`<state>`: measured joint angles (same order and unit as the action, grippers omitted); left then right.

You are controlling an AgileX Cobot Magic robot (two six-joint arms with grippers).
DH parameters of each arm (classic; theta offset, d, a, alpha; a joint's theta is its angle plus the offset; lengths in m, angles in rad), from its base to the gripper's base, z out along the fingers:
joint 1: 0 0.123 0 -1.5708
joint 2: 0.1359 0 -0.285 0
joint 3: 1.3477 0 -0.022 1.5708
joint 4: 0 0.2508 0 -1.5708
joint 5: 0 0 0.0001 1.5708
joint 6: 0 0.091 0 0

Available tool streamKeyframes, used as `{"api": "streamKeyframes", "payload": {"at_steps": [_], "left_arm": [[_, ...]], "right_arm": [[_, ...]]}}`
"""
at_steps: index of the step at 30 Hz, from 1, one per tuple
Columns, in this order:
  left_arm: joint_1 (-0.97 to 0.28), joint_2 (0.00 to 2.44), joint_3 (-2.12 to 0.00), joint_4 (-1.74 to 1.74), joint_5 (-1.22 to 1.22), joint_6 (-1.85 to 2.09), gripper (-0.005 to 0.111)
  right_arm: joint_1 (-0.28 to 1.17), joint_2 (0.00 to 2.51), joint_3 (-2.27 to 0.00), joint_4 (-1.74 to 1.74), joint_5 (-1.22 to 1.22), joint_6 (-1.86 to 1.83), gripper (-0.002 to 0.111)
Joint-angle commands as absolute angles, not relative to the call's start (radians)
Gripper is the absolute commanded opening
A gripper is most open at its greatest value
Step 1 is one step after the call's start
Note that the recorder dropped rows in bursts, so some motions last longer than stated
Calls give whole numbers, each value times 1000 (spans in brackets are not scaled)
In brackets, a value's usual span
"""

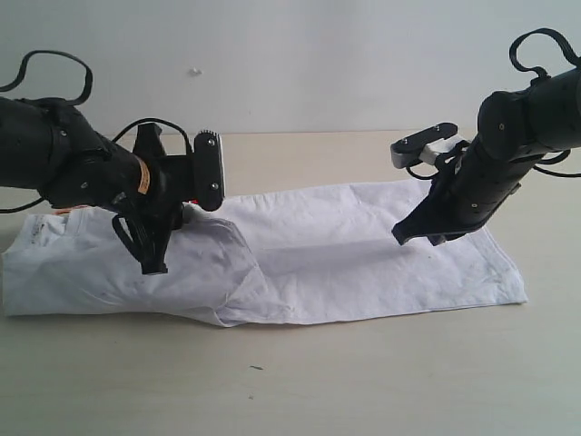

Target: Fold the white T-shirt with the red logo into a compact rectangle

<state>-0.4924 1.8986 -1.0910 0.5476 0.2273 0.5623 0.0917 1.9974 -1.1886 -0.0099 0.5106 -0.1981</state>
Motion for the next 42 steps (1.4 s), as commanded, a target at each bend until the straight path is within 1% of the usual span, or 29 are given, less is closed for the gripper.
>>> {"api": "streamKeyframes", "payload": {"at_steps": [1, 2, 4, 6, 8, 11, 14, 20, 25, 28, 33, 39, 42], "left_arm": [[-432, 1927, -1096, 543, 103, 515, 60], [-415, 1930, -1096, 543, 62, 474, 59], [-389, 1932, -1096, 543, 13, 415, 50], [-374, 1932, -1096, 541, -7, 408, 37], [-369, 1930, -1096, 539, 12, 408, 27], [-369, 1930, -1096, 501, 72, 406, 16], [-371, 1928, -1096, 402, 130, 389, 0], [-381, 1928, -1096, 162, 123, 235, 0], [-418, 1928, -1096, 144, 179, 223, 0], [-411, 1924, -1096, 144, 203, 209, 0], [-325, 1900, -1096, 144, 205, 51, 0], [-203, 1870, -1063, 144, 215, -29, 0], [-147, 1868, -1048, 144, 222, -31, 0]], "right_arm": [[94, 1990, -1184, -7, 500, -208, 0], [94, 1990, -1184, -7, 500, -208, 0], [94, 1990, -1184, -7, 503, -208, 0], [94, 1990, -1184, -7, 503, -208, 0], [94, 1990, -1184, -7, 503, -208, 0], [94, 1990, -1184, -7, 499, -208, 0], [94, 1990, -1184, -7, 493, -208, 0], [94, 1990, -1184, -7, 469, -208, 0], [94, 1983, -1186, -30, 467, -208, 0], [94, 1958, -1186, -64, 473, -184, 0], [94, 1907, -1186, -148, 470, -76, 0], [90, 1887, -1183, -523, 534, 350, 0], [83, 1887, -1169, -579, 569, 395, 0]]}}
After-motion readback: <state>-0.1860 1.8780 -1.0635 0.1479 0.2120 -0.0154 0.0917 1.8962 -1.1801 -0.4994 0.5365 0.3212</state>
